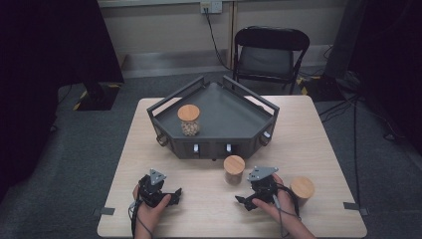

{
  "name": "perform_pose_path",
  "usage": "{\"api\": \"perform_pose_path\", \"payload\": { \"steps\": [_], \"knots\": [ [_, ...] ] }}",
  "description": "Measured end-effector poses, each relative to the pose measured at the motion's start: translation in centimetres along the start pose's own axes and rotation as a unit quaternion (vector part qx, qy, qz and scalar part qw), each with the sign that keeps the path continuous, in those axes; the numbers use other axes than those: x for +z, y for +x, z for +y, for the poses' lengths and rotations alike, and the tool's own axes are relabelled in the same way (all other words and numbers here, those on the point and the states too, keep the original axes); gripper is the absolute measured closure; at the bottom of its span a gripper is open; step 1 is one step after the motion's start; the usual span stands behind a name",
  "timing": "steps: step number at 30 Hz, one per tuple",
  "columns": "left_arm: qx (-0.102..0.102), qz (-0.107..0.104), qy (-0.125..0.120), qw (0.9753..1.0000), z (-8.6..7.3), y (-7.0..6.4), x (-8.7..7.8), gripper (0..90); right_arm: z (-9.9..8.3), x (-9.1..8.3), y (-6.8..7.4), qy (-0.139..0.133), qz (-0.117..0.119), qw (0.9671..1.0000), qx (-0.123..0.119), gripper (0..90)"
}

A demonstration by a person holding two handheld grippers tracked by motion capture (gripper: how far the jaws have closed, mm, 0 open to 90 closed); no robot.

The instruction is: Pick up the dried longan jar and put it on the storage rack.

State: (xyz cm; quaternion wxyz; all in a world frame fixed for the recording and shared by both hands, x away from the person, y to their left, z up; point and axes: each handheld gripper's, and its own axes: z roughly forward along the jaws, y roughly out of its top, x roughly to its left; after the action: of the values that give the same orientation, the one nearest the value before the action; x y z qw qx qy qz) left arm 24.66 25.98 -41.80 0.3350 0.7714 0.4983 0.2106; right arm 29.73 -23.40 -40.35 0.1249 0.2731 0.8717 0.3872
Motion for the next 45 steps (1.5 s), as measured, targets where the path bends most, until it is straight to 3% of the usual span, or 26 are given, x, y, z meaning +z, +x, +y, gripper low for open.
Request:
{"api": "perform_pose_path", "payload": {
  "steps": [6, 9, 14, 27, 34, 45],
  "knots": [
    [-0.002, 0.002, 0.0, 1.0, 0.0, -0.1, 0.0, 0.3, 0.0, 0.5, 0.1, -0.026, -0.011, 0.9994, 0.019, 4.2],
    [-0.002, 0.002, 0.0, 1.0, 0.0, -0.1, 0.0, 0.3, 0.1, 0.9, 0.3, -0.034, -0.028, 0.9987, 0.027, 4.5],
    [-0.003, 0.003, 0.0, 1.0, 0.0, -0.1, 0.0, 0.3, 0.0, 1.3, -0.2, -0.053, -0.029, 0.9973, 0.041, 6.4],
    [-0.003, 0.003, 0.0, 1.0, 0.0, -0.1, 0.0, 0.3, 0.2, 2.5, -0.2, -0.066, -0.03, 0.9967, 0.035, 14.6],
    [-0.003, 0.003, 0.0, 1.0, 0.0, -0.1, 0.0, 0.3, 0.5, 2.8, -0.1, -0.068, -0.033, 0.9969, 0.02, 18.1],
    [-0.003, 0.003, 0.0, 1.0, 0.0, -0.1, 0.0, 0.3, 0.4, 3.4, 0.0, -0.078, -0.035, 0.9961, 0.021, 22.9]
  ]
}}
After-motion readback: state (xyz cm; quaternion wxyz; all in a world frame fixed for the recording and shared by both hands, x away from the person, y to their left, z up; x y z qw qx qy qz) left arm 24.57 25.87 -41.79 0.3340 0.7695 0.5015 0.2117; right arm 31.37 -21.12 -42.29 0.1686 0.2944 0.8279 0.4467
